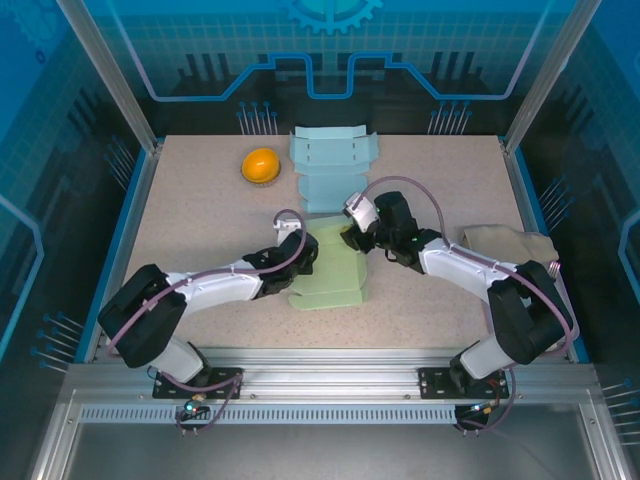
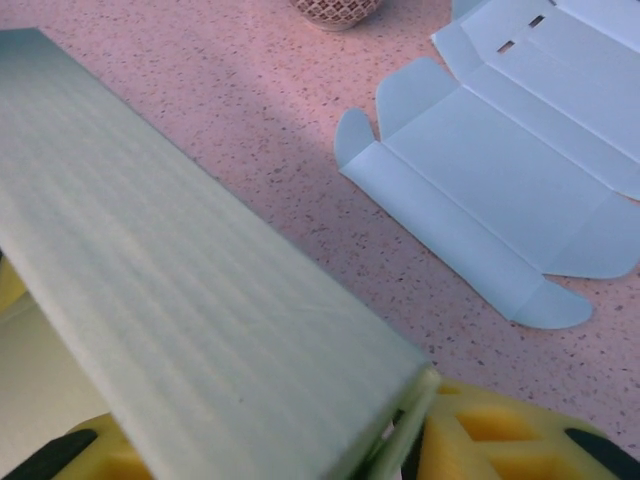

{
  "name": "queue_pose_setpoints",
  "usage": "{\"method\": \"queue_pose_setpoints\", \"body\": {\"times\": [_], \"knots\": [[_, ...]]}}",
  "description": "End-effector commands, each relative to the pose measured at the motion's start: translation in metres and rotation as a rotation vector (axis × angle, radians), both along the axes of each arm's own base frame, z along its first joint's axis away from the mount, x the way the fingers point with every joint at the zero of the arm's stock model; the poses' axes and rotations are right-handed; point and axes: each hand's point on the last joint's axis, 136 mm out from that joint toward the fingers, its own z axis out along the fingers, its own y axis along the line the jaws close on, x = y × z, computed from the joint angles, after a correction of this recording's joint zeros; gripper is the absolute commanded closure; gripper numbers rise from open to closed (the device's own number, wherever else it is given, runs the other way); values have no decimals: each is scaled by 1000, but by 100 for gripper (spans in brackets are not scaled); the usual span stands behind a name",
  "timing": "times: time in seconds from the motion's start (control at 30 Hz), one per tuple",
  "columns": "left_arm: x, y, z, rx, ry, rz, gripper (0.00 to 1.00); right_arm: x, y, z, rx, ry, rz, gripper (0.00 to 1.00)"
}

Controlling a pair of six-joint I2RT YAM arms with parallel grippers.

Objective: Fold the paper box

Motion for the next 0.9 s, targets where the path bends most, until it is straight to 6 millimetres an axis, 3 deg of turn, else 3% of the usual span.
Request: {"method": "queue_pose_setpoints", "body": {"times": [0.0,0.37,0.57,0.87], "knots": [[-1,10,-2,56,22,65,100,5,-6,-2,-13,-35,-57,61],[1,19,-6,74,46,153,100,-1,-24,-19,-13,5,-136,58],[1,7,-9,16,63,129,100,7,-14,-22,49,39,-149,58],[0,5,-11,9,76,130,100,17,0,-24,115,61,-155,58]]}}
